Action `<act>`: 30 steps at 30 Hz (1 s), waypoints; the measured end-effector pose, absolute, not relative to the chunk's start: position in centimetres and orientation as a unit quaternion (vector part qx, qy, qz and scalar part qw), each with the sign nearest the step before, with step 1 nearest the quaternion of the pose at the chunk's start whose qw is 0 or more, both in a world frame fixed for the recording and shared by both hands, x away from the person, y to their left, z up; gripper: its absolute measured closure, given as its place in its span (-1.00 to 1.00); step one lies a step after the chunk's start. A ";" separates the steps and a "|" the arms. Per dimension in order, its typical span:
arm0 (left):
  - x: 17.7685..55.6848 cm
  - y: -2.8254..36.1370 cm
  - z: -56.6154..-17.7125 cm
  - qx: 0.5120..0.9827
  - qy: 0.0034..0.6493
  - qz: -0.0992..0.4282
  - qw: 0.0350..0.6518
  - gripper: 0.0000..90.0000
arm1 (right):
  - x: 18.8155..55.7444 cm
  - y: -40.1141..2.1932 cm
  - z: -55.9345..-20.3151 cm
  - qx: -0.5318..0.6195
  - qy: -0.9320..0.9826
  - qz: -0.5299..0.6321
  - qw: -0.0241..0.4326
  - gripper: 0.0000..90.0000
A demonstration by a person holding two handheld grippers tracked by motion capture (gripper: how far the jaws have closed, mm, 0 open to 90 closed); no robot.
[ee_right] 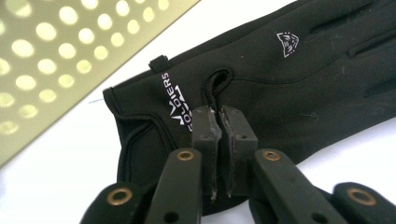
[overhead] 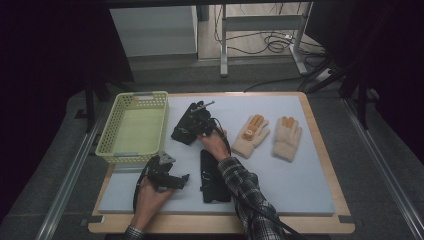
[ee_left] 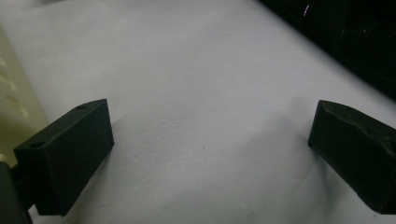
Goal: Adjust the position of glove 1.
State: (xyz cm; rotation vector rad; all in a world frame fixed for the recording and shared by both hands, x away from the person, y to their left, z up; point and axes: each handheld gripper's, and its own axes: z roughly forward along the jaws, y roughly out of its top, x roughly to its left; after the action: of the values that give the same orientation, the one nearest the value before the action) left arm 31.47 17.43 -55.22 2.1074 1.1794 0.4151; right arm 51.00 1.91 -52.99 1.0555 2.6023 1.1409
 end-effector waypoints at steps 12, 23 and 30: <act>31.5 17.4 -55.2 0.809 0.453 0.159 0.339 -1.00 | 49.3 1.2 -50.1 0.303 0.868 0.381 0.099 0.92; 31.5 17.4 -55.2 0.809 0.452 0.160 0.339 -1.00 | 46.2 -1.4 -46.1 0.263 0.869 0.405 0.114 0.93; 31.5 17.4 -55.2 0.809 0.452 0.160 0.339 -1.00 | 44.2 -2.6 -44.3 0.241 0.868 0.416 0.122 0.93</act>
State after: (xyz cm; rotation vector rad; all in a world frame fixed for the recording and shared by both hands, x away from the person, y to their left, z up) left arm 31.48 17.44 -55.23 2.1079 1.1785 0.4166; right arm 44.17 -2.60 -44.27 0.7042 2.5352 1.2132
